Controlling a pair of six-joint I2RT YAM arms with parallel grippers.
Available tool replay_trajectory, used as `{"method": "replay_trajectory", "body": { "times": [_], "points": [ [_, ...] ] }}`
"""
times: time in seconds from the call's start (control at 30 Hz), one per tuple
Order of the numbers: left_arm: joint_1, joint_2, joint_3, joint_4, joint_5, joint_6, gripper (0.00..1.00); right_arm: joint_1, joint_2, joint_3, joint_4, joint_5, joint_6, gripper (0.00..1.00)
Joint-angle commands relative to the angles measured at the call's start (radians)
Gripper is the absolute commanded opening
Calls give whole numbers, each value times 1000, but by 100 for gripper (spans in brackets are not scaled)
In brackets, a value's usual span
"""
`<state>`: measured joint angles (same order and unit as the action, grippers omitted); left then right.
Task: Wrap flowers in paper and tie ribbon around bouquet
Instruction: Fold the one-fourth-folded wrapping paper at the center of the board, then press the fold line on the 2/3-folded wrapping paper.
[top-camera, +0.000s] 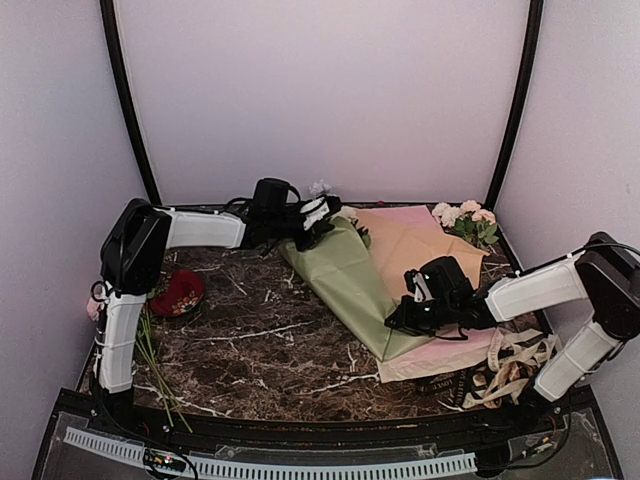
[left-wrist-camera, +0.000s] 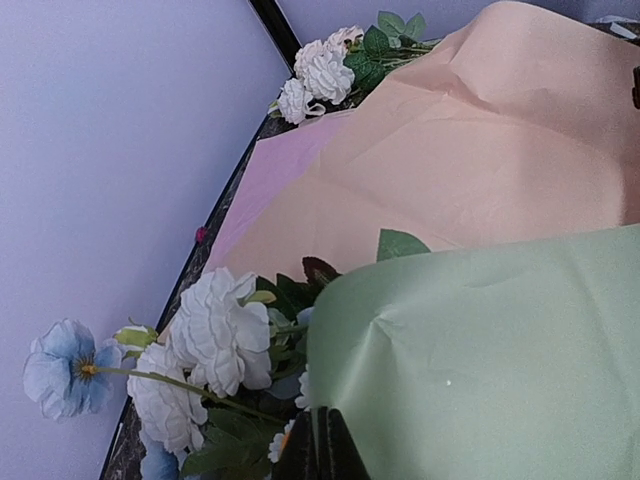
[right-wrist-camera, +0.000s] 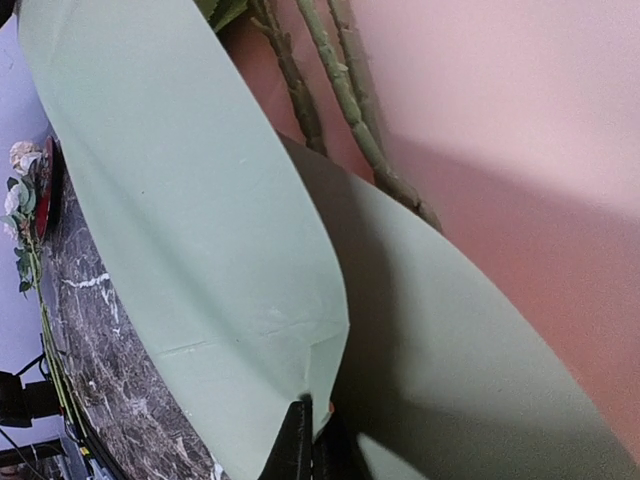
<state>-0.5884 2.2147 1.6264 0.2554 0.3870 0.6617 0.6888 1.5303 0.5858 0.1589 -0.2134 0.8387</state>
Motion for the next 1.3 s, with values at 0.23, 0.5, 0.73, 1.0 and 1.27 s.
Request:
{"method": "replay_trajectory", "body": {
  "times": [0.23, 0.5, 0.73, 1.0, 1.27],
  "points": [
    [-10, 63, 45, 60, -258, -44, 19, -15, 69, -15, -12, 47, 34, 0],
    [-8, 39, 200, -36, -495, -136, 70, -15, 108, 7, -43, 48, 41, 0],
    [-9, -110, 165, -79, -585, -202, 82, -15, 119, 3, -31, 40, 49, 0],
    [-225, -439, -246, -106, -372, -281, 64, -15, 111, 0, -10, 30, 50, 0],
    [-437, -386, -454, -61, 14, -275, 31, -15, 105, 6, 15, 7, 38, 0]
  ]
}}
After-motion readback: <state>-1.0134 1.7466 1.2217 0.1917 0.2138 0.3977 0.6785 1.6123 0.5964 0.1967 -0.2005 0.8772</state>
